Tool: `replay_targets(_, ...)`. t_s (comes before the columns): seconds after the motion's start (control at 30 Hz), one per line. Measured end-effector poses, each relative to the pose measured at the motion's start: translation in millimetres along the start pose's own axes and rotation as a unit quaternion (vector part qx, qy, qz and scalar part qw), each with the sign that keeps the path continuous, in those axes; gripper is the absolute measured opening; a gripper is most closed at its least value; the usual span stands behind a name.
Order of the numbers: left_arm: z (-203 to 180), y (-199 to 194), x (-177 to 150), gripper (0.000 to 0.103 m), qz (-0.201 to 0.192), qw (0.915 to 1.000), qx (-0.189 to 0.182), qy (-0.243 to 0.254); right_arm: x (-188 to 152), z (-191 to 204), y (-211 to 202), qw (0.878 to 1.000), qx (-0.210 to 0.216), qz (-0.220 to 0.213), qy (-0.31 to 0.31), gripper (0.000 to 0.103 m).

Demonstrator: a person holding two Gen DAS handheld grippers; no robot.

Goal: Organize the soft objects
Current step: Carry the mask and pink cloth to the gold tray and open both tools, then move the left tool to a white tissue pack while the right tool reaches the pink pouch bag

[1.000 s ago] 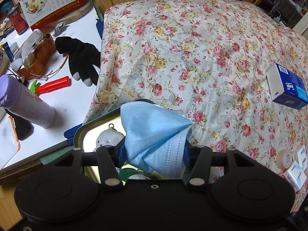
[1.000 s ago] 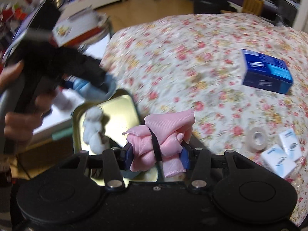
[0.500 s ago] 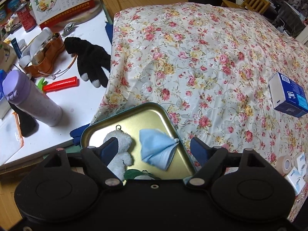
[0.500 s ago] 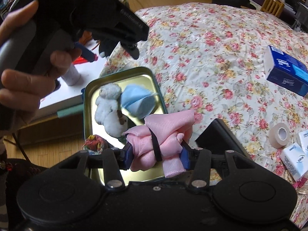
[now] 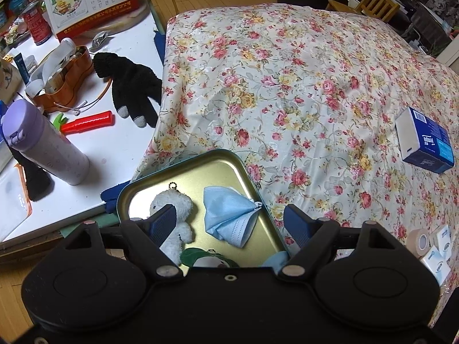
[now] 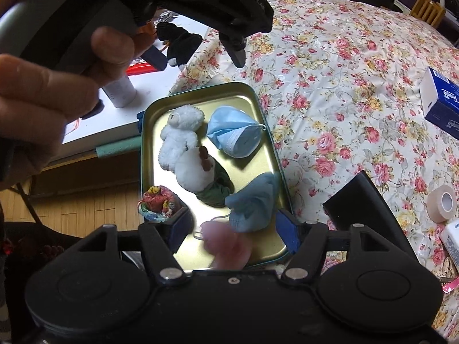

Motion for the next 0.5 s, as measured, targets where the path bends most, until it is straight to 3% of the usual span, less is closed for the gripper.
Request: replay_targets(0.5, 0.4, 7.1, -3.3, 0.079, 0.013, 0.9998, 0.011, -0.001, -5.9, -7.0, 3.5, 1.000, -0.007, 0.010, 0.018, 0.065)
Point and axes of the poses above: each gripper's, at about its wrist camera, not at the fingertips, and y roughly the way its jaws point, z to its left, x to its top, the point moved 1 cm from there along y, roughly the way its jaws point, and after that the axes turned 15 degrees about -y, right-handed, at the moved point
